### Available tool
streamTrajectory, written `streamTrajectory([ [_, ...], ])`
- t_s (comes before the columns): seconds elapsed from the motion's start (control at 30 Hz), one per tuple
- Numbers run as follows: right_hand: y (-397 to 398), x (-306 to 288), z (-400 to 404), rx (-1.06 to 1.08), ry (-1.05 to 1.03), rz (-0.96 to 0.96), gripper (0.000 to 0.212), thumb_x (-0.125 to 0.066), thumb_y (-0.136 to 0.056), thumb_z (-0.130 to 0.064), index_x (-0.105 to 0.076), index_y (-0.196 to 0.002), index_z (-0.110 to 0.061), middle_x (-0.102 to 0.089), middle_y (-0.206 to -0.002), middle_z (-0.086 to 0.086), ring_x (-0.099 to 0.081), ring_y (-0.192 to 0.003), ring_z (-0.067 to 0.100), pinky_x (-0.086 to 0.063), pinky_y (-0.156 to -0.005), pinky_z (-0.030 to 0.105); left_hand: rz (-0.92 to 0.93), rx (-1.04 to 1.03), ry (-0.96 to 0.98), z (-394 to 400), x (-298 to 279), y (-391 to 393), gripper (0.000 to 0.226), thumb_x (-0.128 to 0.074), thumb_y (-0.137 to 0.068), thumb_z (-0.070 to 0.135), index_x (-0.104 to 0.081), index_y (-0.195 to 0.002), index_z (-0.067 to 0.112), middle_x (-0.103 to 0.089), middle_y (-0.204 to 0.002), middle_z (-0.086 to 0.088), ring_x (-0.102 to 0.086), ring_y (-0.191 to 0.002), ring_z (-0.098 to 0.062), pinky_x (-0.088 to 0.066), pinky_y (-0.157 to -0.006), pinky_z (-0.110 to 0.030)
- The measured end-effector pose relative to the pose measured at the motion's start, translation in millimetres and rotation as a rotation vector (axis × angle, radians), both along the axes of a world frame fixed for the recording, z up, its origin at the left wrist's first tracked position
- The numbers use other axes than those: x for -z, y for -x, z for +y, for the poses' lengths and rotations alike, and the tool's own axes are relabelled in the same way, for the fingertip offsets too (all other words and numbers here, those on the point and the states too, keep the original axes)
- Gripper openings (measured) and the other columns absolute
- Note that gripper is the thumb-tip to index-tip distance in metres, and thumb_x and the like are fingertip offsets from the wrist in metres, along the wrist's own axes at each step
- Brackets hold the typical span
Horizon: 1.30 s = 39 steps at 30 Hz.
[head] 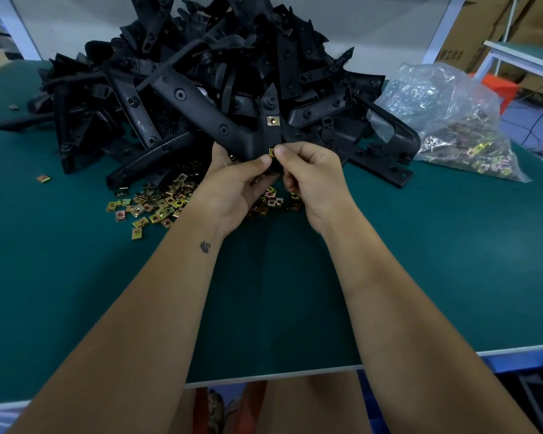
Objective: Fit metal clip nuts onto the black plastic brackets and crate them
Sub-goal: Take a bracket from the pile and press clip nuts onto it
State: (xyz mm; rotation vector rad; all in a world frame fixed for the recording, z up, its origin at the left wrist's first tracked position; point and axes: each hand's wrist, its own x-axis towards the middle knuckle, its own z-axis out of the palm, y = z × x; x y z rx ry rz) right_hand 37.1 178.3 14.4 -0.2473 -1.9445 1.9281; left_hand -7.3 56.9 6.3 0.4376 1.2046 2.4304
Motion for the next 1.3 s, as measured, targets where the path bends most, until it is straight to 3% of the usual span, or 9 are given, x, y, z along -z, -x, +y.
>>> streamTrajectory([
  [0.23,1.8,3.6,-9.6,0.157,-0.338,0.067,0.018,-0.069,-0.089,-0.032,-0.072,-0.08,-0.017,-0.063,-0.068,-0.013,-0.056,-0.064,-0.004,-0.043,-0.06,0.013,-0.069,-0.072,-0.03,2.4,-0.4,2.5,0.052,-0.044,-0.097,-0.012,-0.04,-0.144,0.01,-0.058,-0.136,-0.018,-0.06,-0.122,-0.031,-0.057,-0.093,-0.038],
  [0.4,1.6,7.5,-11.2,0.263,-0.54,0.04,0.023,-0.069,-0.087,-0.038,-0.069,-0.08,-0.017,-0.063,-0.081,-0.005,-0.058,-0.075,0.009,-0.05,-0.067,0.03,-0.021,-0.062,0.053,3.3,-0.2,1.0,0.046,-0.042,-0.097,-0.013,-0.046,-0.135,0.012,-0.064,-0.125,-0.014,-0.065,-0.114,-0.026,-0.057,-0.09,-0.035],
  [0.57,-2.1,1.8,-6.8,0.376,-0.468,0.093,0.025,-0.067,-0.084,-0.036,-0.061,-0.065,-0.021,-0.06,-0.07,-0.006,-0.056,-0.065,0.009,-0.045,-0.058,0.029,-0.075,-0.07,0.031,5.2,-2.4,1.6,0.013,-0.051,-0.101,0.011,-0.061,-0.109,0.016,-0.073,-0.105,-0.005,-0.07,-0.088,-0.018,-0.059,-0.08,-0.034],
  [0.67,-2.6,-0.6,-2.7,0.382,-0.384,0.081,0.025,-0.066,-0.086,-0.033,-0.063,-0.066,-0.018,-0.057,-0.063,-0.009,-0.049,-0.059,0.003,-0.04,-0.055,0.022,-0.054,-0.106,0.1,4.0,-2.9,5.4,0.015,-0.055,-0.1,0.028,-0.062,-0.107,0.016,-0.071,-0.095,-0.002,-0.065,-0.073,-0.011,-0.057,-0.075,-0.031],
  [0.83,-2.7,-5.1,-2.2,0.315,-0.168,0.117,0.022,-0.066,-0.091,-0.024,-0.064,-0.072,-0.012,-0.051,-0.059,-0.009,-0.045,-0.053,0.001,-0.037,-0.048,0.012,-0.014,-0.201,0.132,5.1,-3.2,2.9,0.011,-0.059,-0.098,0.017,-0.063,-0.088,0.016,-0.063,-0.07,0.0,-0.059,-0.058,-0.009,-0.057,-0.069,-0.027],
  [0.93,-3.1,-8.1,-0.4,0.122,-0.013,0.086,0.019,-0.067,-0.091,-0.025,-0.066,-0.074,-0.017,-0.055,-0.064,-0.004,-0.049,-0.056,0.008,-0.039,-0.051,0.019,-0.01,-0.214,0.113,6.4,-4.8,0.5,0.012,-0.058,-0.098,0.011,-0.061,-0.088,0.017,-0.064,-0.067,0.004,-0.062,-0.062,-0.008,-0.056,-0.075,-0.028],
  [1.03,-3.9,-9.5,-1.9,-0.073,0.033,0.082,0.009,-0.071,-0.086,-0.029,-0.068,-0.082,-0.022,-0.061,-0.064,-0.009,-0.052,-0.055,0.009,-0.041,-0.054,0.02,-0.068,-0.229,0.038,7.2,-6.8,0.3,0.003,-0.059,-0.098,0.011,-0.058,-0.099,0.013,-0.07,-0.085,0.0,-0.064,-0.076,-0.014,-0.053,-0.082,-0.031],
  [1.17,-2.3,-6.5,-4.7,-0.181,0.019,0.091,0.018,-0.076,-0.081,-0.02,-0.066,-0.097,-0.017,-0.067,-0.077,-0.003,-0.059,-0.061,0.003,-0.046,-0.056,0.016,-0.151,-0.249,-0.019,6.4,-7.8,0.7,0.014,-0.061,-0.097,0.014,-0.059,-0.111,0.01,-0.073,-0.104,-0.008,-0.068,-0.099,-0.024,-0.056,-0.094,-0.041],
  [1.3,0.5,-1.5,-6.2,-0.053,-0.025,0.094,0.016,-0.072,-0.085,-0.002,-0.072,-0.1,-0.01,-0.073,-0.087,-0.003,-0.067,-0.077,0.001,-0.053,-0.072,0.015,-0.065,-0.266,0.104,10.1,-8.0,-3.9,0.012,-0.058,-0.097,0.016,-0.064,-0.106,0.01,-0.074,-0.087,0.001,-0.072,-0.081,-0.011,-0.057,-0.069,-0.023],
])
